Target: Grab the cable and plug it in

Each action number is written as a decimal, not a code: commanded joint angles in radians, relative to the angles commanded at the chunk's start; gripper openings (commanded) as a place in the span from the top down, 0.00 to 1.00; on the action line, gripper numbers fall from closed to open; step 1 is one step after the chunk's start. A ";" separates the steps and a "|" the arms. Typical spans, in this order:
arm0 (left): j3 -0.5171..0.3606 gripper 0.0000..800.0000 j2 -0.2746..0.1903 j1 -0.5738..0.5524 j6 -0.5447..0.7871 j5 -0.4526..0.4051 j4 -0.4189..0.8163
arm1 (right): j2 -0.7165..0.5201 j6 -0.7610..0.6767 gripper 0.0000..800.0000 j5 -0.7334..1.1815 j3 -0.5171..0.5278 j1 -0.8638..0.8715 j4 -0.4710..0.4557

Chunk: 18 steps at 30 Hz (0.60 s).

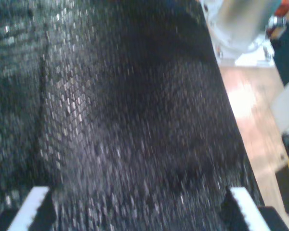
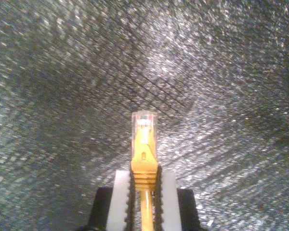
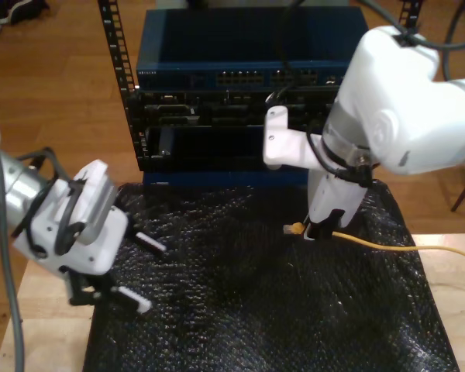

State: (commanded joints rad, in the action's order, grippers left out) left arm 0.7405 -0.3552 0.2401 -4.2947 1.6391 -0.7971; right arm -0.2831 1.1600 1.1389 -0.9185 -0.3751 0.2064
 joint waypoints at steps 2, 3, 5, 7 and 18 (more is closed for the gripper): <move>0.008 0.00 0.015 -0.020 -0.002 -0.002 -0.040 | -0.012 0.000 0.99 0.012 0.002 0.002 0.005; 0.011 0.00 0.025 -0.029 -0.002 -0.002 -0.060 | -0.018 0.000 0.99 0.017 0.002 0.002 0.008; 0.029 0.00 0.040 -0.048 -0.002 -0.002 -0.091 | -0.034 0.000 0.99 0.028 0.002 0.002 0.023; 0.046 0.00 0.058 -0.066 -0.002 -0.002 -0.106 | -0.054 0.000 0.99 0.037 0.002 0.009 0.038; 0.092 0.00 0.109 -0.123 0.003 -0.009 -0.173 | -0.106 0.000 0.99 0.063 -0.002 0.015 0.109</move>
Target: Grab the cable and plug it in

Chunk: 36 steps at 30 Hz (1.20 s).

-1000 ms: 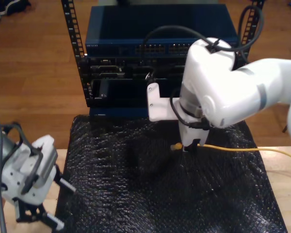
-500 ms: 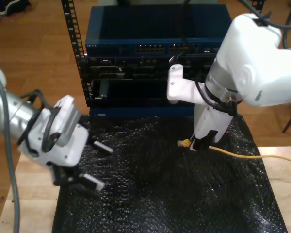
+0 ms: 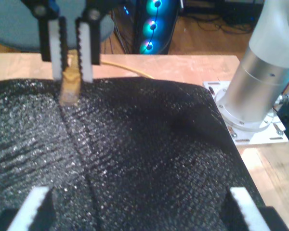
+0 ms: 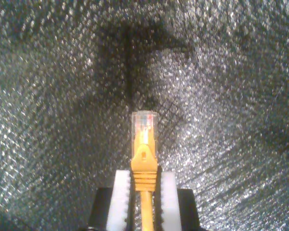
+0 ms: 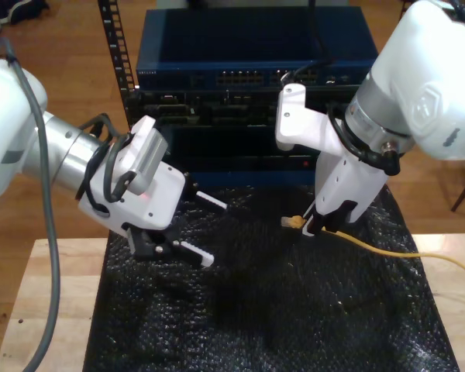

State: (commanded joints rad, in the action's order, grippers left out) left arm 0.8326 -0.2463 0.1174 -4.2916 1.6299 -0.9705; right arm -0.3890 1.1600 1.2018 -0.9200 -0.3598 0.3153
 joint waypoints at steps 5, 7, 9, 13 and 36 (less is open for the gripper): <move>-0.002 0.00 -0.002 0.000 0.008 0.002 -0.023 | -0.005 0.000 0.99 0.029 -0.012 0.000 0.048; -0.002 0.00 -0.002 0.000 0.017 0.002 -0.035 | -0.005 0.000 0.99 0.031 -0.018 -0.002 0.054; -0.006 0.00 -0.002 0.002 0.025 0.002 -0.046 | -0.005 0.000 0.99 0.031 -0.018 -0.002 0.061; -0.008 0.00 -0.002 0.003 0.026 0.006 -0.051 | -0.003 0.000 0.99 0.031 -0.018 -0.011 0.071; 0.000 0.00 -0.005 0.025 0.032 0.011 -0.092 | 0.035 0.026 0.99 0.028 -0.078 -0.074 0.172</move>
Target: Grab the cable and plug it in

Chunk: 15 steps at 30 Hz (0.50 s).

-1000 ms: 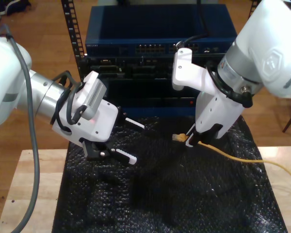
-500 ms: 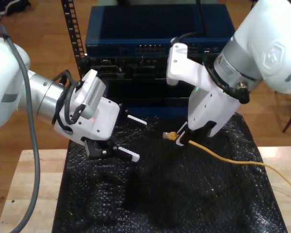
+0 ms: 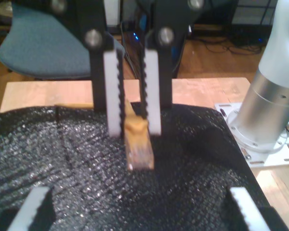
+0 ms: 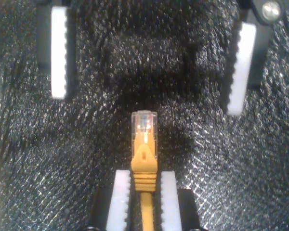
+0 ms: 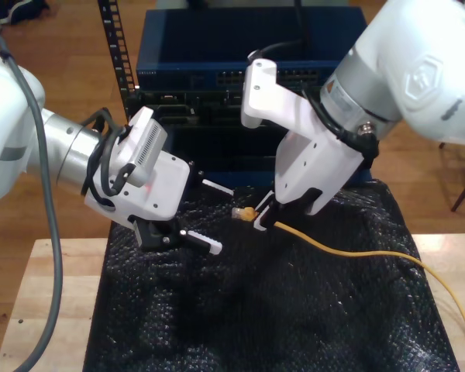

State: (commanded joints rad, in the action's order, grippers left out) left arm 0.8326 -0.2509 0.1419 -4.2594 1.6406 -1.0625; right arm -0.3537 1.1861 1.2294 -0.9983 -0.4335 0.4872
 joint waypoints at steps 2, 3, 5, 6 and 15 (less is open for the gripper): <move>0.000 0.00 0.000 0.006 0.005 0.002 -0.018 | 0.000 0.000 0.99 0.000 0.000 0.000 0.003; 0.000 0.00 0.000 0.009 0.011 0.002 -0.021 | 0.000 0.000 0.99 -0.002 -0.002 0.000 0.003; 0.000 0.00 0.000 0.009 0.026 0.000 -0.023 | 0.002 0.002 0.99 -0.002 -0.006 0.000 0.005; 0.000 0.00 0.000 0.009 0.029 0.002 -0.025 | 0.002 0.002 0.99 -0.002 -0.008 0.000 0.005; 0.002 0.00 0.002 0.011 0.028 0.054 -0.043 | 0.029 0.008 0.99 -0.008 -0.031 0.002 0.005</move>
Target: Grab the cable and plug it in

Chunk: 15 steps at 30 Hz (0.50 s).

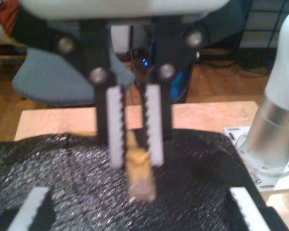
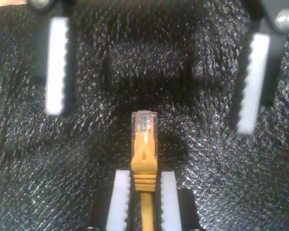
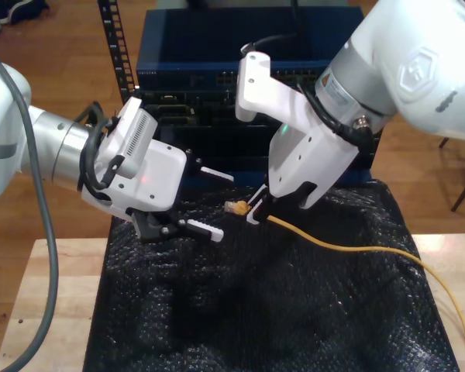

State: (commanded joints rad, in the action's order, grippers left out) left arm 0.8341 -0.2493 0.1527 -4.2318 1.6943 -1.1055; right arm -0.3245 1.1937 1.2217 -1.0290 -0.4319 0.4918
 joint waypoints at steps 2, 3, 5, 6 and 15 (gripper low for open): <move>-0.002 0.00 0.000 0.000 0.000 0.000 -0.002 | 0.005 -0.002 0.99 0.000 -0.006 -0.002 0.000; 0.000 0.01 0.000 0.000 -0.002 0.000 -0.002 | 0.008 -0.002 0.99 0.000 -0.009 -0.002 0.000; 0.000 0.01 0.000 0.000 -0.002 -0.002 -0.002 | 0.009 -0.003 0.99 0.000 -0.012 -0.003 0.000; 0.000 0.02 0.000 0.000 -0.003 -0.002 -0.002 | 0.009 -0.003 0.99 0.000 -0.014 -0.003 0.000; 0.000 0.14 0.003 0.017 -0.008 -0.011 -0.002 | 0.009 -0.003 0.99 0.000 -0.012 -0.008 0.000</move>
State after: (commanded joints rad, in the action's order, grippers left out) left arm 0.8341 -0.2463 0.1695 -4.2394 1.6836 -1.1070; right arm -0.3153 1.1907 1.2217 -1.0413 -0.4396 0.4918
